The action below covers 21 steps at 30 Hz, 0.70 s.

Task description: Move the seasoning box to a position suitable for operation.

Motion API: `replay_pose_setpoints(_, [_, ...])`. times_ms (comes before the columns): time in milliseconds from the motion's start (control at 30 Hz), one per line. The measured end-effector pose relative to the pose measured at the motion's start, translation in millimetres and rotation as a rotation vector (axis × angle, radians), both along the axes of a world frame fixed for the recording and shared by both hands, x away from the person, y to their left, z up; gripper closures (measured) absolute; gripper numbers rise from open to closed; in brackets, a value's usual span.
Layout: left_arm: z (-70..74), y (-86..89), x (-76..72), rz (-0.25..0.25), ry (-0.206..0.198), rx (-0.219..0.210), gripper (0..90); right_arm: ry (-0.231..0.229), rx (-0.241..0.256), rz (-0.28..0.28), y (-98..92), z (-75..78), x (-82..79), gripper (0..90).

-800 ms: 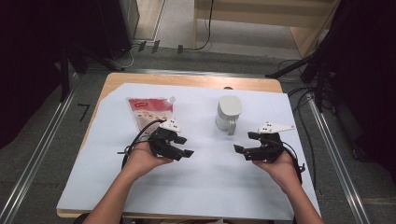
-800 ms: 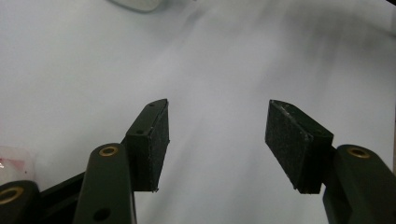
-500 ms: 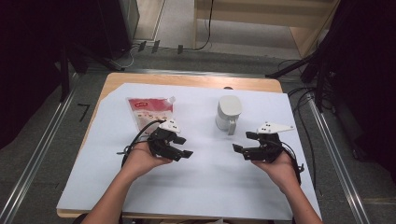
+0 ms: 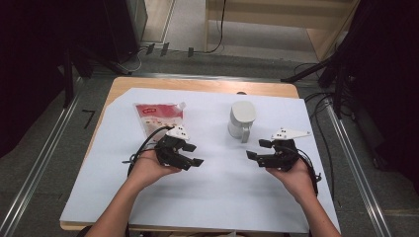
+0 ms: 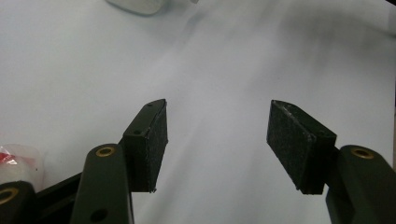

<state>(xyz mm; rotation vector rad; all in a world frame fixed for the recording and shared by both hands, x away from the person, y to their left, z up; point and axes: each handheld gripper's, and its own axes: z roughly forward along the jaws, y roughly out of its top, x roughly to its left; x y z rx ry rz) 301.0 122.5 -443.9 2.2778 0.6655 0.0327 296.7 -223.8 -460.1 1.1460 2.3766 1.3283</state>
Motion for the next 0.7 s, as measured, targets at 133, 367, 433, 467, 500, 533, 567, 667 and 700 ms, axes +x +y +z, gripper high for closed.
replay_pose_setpoints(133, [-0.1, 0.4, 0.1, -0.002, 0.002, -0.003, 39.1, -0.004, 0.004, -0.007, -1.0, 0.7, -0.6, 32.4])
replay_pose_setpoints(367, [-0.1, 0.6, -0.1, -0.002, 0.004, -0.002, 39.0, -0.002, -0.003, -0.01, -0.1, 0.5, -1.0, 35.8])
replay_pose_setpoints(433, [-0.2, 0.6, -0.2, -0.003, 0.004, 0.001, 38.9, 0.018, -0.008, -0.008, 0.9, -0.9, -0.9, 36.9])
replay_pose_setpoints(467, [-0.1, 0.6, -0.2, -0.004, 0.004, 0.003, 38.8, 0.023, -0.017, -0.01, 1.6, -1.9, -0.8, 36.8])
replay_pose_setpoints(500, [0.2, 0.6, -0.3, -0.004, 0.003, 0.008, 38.8, 0.022, -0.024, -0.012, 2.5, -3.0, -0.4, 36.9])
replay_pose_setpoints(533, [0.1, 0.6, -0.6, -0.003, 0.004, 0.001, 38.8, 0.028, -0.03, -0.018, 3.6, -3.6, -0.9, 36.9])
replay_pose_setpoints(567, [0.1, 0.6, -0.7, -0.002, 0.001, -0.001, 38.8, 0.025, -0.04, -0.013, 4.8, -4.2, -0.6, 38.7])
replay_pose_setpoints(667, [1.3, 2.1, -0.5, -0.001, 0.001, 0.007, 38.8, 0.028, -0.03, -0.022, 5.4, -1.1, 0.2, 38.6])
replay_pose_setpoints(700, [1.3, 2.5, -0.4, -0.001, -0.001, 0.005, 38.8, 0.028, -0.03, -0.022, 5.4, -1.1, 0.2, 38.6])
